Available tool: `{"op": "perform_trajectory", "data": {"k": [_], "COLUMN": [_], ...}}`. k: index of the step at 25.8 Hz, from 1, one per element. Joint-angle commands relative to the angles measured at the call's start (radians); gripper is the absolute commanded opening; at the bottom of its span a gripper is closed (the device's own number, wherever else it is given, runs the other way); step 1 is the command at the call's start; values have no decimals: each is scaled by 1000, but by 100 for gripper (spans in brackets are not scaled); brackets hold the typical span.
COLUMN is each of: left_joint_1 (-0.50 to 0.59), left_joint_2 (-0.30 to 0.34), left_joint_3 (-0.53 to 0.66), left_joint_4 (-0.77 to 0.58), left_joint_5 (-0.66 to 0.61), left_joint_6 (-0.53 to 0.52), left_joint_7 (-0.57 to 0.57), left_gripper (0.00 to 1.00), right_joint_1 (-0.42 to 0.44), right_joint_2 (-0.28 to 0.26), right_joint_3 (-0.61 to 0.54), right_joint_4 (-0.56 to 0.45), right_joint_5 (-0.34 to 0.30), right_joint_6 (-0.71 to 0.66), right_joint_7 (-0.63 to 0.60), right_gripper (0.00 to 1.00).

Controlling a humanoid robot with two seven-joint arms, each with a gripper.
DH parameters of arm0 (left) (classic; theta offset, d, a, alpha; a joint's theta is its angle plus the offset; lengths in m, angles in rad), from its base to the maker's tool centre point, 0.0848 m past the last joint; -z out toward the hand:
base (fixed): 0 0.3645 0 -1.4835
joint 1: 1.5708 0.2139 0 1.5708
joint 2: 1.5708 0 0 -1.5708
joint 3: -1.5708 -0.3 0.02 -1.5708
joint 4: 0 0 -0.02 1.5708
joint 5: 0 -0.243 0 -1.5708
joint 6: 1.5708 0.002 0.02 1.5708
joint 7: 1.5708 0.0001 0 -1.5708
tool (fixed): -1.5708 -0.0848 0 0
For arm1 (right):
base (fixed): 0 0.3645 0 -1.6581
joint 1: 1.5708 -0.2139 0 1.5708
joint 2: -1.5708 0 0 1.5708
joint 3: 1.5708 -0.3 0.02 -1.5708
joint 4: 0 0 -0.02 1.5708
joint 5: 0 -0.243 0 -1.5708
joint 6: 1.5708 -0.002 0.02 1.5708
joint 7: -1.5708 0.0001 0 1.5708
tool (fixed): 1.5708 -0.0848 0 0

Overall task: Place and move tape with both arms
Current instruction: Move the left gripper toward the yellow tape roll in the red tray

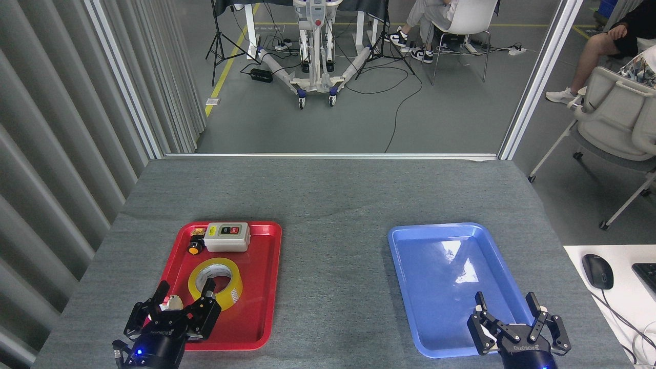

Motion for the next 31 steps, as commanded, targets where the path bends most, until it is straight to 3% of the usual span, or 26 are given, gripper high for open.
{"op": "perform_trajectory", "data": {"k": [1,4,10,17,21,31], "left_joint_1": [-12,-33,-33,-67,-73,-101], "left_joint_2": [1,10,36,167,168,168], "left_joint_3": [0,1,0,-9,-9,-8], "left_joint_4": [1,4,10,25,25,41], "left_joint_5": [136,219,228,230,230,232], "left_joint_6": [1,13,12,-5,-61,-108], "left_joint_7": [-3,-3,-23,-133,-267,-293], "left_gripper": [99,99,99,99,100,100], "right_joint_1": [0,0,0,2,3,3], "right_joint_2": [2,2,2,2,2,5], "right_joint_3": [0,0,0,3,3,3], "right_joint_4": [0,0,2,2,2,12], "right_joint_5": [0,0,2,2,2,5], "right_joint_6": [1,1,0,0,0,0], "right_joint_7": [-2,-2,-2,-2,-2,-2], "right_gripper": [100,100,100,100,100,100]}}
